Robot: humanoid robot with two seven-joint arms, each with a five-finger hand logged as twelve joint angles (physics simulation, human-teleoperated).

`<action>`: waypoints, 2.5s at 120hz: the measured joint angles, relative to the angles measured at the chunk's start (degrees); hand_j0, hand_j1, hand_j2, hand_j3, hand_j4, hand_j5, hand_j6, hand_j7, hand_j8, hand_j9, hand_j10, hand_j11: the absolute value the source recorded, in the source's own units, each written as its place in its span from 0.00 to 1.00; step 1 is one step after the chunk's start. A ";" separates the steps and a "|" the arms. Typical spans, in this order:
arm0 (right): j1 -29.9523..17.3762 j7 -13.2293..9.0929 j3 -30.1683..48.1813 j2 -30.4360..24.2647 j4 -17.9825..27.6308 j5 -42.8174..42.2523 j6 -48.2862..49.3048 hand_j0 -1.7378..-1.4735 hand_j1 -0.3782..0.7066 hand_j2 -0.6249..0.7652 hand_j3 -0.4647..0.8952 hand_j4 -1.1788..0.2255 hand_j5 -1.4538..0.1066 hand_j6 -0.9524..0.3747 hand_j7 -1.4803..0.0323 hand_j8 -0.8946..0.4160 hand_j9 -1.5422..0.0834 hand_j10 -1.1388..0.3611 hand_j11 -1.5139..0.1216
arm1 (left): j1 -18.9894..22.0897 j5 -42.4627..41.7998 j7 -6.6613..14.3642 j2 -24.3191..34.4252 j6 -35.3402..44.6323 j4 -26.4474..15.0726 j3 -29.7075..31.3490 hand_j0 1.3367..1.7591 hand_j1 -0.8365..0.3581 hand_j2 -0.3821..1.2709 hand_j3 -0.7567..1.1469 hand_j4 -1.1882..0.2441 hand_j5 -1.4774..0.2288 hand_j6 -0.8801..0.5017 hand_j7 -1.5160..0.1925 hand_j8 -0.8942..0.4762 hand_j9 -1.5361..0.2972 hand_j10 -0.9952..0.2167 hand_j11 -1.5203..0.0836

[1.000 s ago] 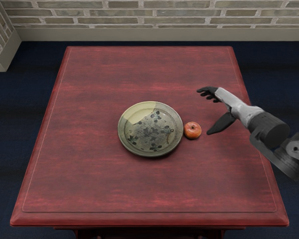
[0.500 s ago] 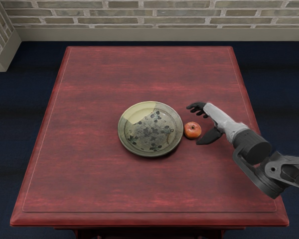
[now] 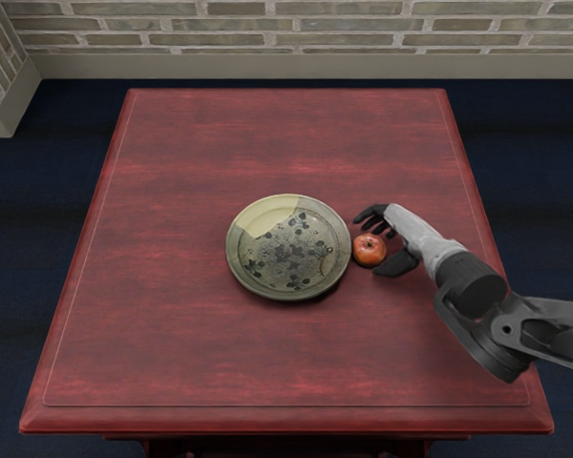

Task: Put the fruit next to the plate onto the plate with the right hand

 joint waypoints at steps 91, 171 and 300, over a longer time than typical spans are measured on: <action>-0.01 -0.39 -1.75 2.75 -3.63 -3.13 0.19 0.42 0.47 0.32 0.44 0.51 0.56 0.37 0.59 0.33 0.59 0.52 0.53 | 0.00 -0.01 0.01 0.00 0.00 -0.01 0.02 0.76 0.76 0.26 0.40 0.67 0.69 0.47 0.71 0.48 0.67 0.63 0.76; 0.15 -0.61 -1.69 2.33 -4.08 -3.44 0.37 0.72 0.48 0.38 0.45 0.39 0.43 0.35 0.44 0.25 0.46 0.40 0.60 | -0.01 -0.02 0.03 0.00 0.00 0.00 0.05 0.76 0.76 0.26 0.40 0.67 0.69 0.47 0.71 0.48 0.68 0.63 0.76; 14.20 -2.87 0.51 4.42 1.86 9.97 6.92 0.31 0.63 0.66 0.34 0.39 0.30 0.41 0.35 0.36 0.35 0.29 0.33 | 0.00 0.00 0.00 0.00 0.01 -0.01 0.01 0.76 0.76 0.26 0.40 0.67 0.69 0.47 0.71 0.48 0.67 0.63 0.76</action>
